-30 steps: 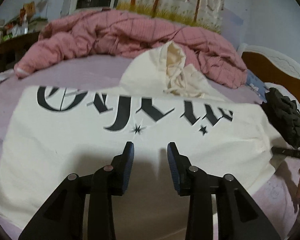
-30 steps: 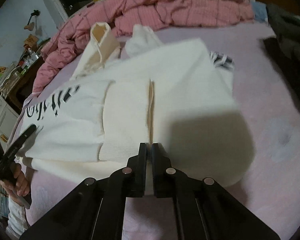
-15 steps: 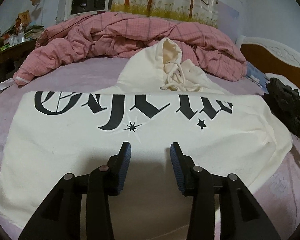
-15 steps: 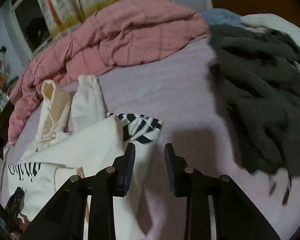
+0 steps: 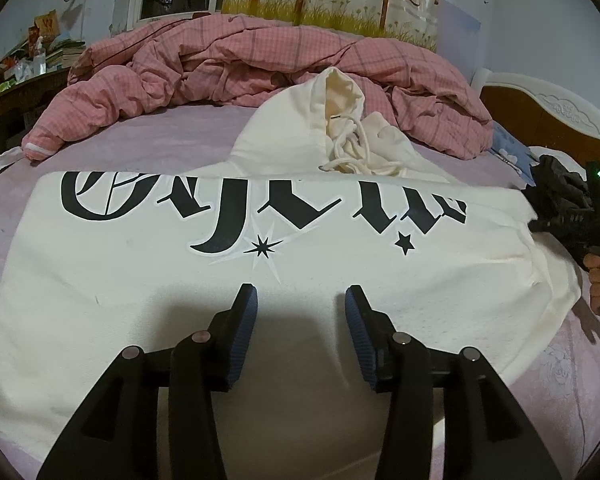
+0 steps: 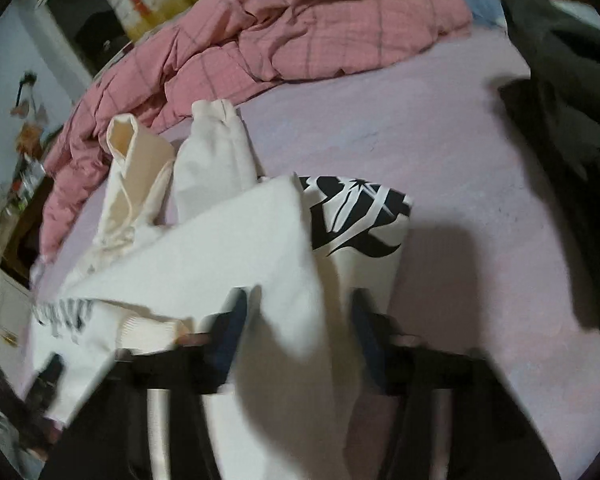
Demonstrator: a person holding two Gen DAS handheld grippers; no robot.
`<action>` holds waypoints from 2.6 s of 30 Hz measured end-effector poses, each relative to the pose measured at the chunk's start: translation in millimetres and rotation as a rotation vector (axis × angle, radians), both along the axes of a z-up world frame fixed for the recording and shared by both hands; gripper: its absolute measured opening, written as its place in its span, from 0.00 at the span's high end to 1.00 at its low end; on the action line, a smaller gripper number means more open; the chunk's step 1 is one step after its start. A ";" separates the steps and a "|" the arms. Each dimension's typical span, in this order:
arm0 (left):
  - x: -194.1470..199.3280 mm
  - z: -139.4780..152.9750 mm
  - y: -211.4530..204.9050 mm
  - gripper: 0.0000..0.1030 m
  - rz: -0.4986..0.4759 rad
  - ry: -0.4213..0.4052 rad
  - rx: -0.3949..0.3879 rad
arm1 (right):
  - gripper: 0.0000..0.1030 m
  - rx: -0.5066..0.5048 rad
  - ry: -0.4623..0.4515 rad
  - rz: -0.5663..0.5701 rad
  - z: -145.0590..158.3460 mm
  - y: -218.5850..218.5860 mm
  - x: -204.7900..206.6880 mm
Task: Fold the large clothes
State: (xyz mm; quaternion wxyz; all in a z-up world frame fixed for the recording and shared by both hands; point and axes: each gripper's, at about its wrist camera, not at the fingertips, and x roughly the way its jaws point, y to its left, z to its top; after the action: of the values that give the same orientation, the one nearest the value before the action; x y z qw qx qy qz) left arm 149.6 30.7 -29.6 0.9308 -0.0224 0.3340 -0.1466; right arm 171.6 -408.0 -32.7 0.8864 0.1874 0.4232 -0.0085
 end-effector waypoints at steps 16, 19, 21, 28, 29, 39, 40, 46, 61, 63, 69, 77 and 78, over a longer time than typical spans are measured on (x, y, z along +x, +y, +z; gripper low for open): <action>0.2 0.0 -0.3 0.55 -0.001 0.003 0.002 | 0.92 -0.258 -0.142 0.523 1.7 158.7 -104.7; 0.3 0.1 -0.7 0.55 -0.001 0.003 0.002 | 0.90 -0.274 -0.161 0.496 6.1 154.9 -119.5; 0.4 0.1 -0.9 0.55 -0.001 0.004 0.002 | 0.90 -0.270 -0.187 0.510 17.3 149.6 -129.1; 0.9 0.2 -1.3 0.54 -0.001 0.005 0.002 | 0.43 -0.270 -0.379 0.343 95.5 108.1 -102.5; 1.0 0.1 -1.4 0.54 -0.001 0.006 0.001 | 0.43 -0.254 -0.368 0.333 103.7 102.4 -86.9; 7.4 -8.4 -1.9 0.51 -0.037 0.050 -0.040 | 0.59 -0.082 0.035 0.187 47.0 40.5 112.5; 7.1 -8.3 -2.6 0.51 -0.037 0.050 -0.036 | 0.59 -0.090 0.071 0.168 35.7 38.4 122.6; 7.7 -8.3 -3.5 0.51 -0.040 0.054 -0.043 | 0.58 -0.042 0.135 0.129 0.4 34.8 148.9; 7.5 -7.1 -3.1 0.51 -0.038 0.053 -0.034 | 0.97 -0.535 -0.171 -0.306 104.0 4.0 19.5; 7.1 -6.7 -3.7 0.51 -0.037 0.051 -0.027 | 0.97 -0.605 -0.195 -0.467 115.4 -21.9 -24.3; 7.2 -6.2 -4.2 0.51 -0.036 0.049 -0.016 | 0.97 -0.541 -0.132 -0.679 95.0 -85.9 -123.7; 7.8 -6.3 -4.6 0.51 -0.035 0.049 -0.011 | 0.71 -0.334 -0.169 -0.668 71.6 -80.2 -163.1; 7.8 -6.3 -4.5 0.51 -0.035 0.049 -0.010 | 0.71 -0.312 -0.192 -0.595 71.6 -73.4 -170.2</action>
State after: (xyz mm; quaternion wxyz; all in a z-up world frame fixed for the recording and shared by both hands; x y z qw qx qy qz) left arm 157.4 26.3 -35.9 0.9196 -0.0250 0.3562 -0.1640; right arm 1.3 -481.4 38.9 0.8987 0.1647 0.2585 -0.3136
